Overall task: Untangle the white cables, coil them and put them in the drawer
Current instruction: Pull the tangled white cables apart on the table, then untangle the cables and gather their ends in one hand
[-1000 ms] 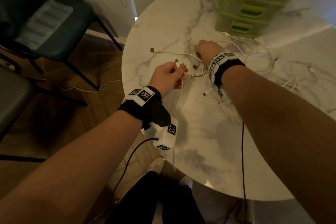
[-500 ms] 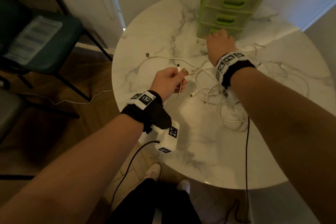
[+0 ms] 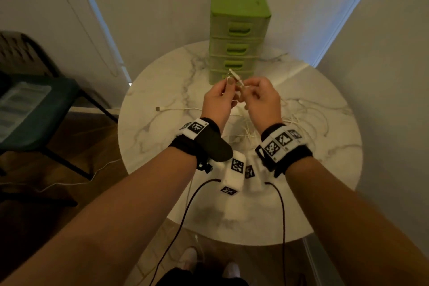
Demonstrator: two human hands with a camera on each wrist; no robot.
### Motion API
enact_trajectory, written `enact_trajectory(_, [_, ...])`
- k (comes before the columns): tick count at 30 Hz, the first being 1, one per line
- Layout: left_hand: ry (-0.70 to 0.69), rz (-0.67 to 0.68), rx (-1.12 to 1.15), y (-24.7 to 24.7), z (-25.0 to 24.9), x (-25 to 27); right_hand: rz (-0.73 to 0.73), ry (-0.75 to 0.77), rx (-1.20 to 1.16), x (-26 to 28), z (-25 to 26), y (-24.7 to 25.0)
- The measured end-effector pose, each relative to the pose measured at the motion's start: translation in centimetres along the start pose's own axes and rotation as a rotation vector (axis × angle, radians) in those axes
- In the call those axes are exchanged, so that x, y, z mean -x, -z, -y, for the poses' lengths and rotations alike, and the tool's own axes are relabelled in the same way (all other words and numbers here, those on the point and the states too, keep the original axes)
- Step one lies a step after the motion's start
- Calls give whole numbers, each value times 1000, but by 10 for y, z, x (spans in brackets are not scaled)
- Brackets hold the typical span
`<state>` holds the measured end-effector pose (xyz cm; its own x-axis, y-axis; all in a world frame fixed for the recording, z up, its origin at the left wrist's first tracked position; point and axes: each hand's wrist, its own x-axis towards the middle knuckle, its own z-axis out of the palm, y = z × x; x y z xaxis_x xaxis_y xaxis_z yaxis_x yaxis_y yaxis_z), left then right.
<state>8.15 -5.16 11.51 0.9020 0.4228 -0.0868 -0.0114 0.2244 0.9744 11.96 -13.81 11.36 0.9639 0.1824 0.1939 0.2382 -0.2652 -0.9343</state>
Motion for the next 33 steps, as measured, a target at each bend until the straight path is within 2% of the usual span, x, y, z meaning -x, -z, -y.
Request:
enact_trajectory(7, [52,133,86,-26,-5,7,60,-109,-179,18,-1,13])
enact_trajectory(11, [82,211,55,-32,-7,9,78,-110,-153,19,-3,23])
enact_trajectory(15, [92,151,143,-32,-14,-4,195,-167,-84,23,-11,37])
enact_trajectory(18, [74,65,220,-15,-28,-21,259,-106,113,22,-25,58])
enact_trajectory(21, [-26,1,21,4,-38,-34,363,-54,371,21,-41,80])
enact_trajectory(24, [-83,81,-292,9,-35,-32,368,-35,450,16,-45,86])
enact_trajectory(28, [-88,369,-643,-2,-25,-9,288,59,335,1,-26,73])
enact_trajectory(30, [-67,460,-722,-5,-19,-2,269,80,266,-7,-14,66])
enact_trajectory(31, [-40,468,-730,-5,-17,-1,267,76,235,-11,-11,65])
enact_trajectory(33, [17,390,-668,-3,-18,-4,281,58,176,-18,-8,66])
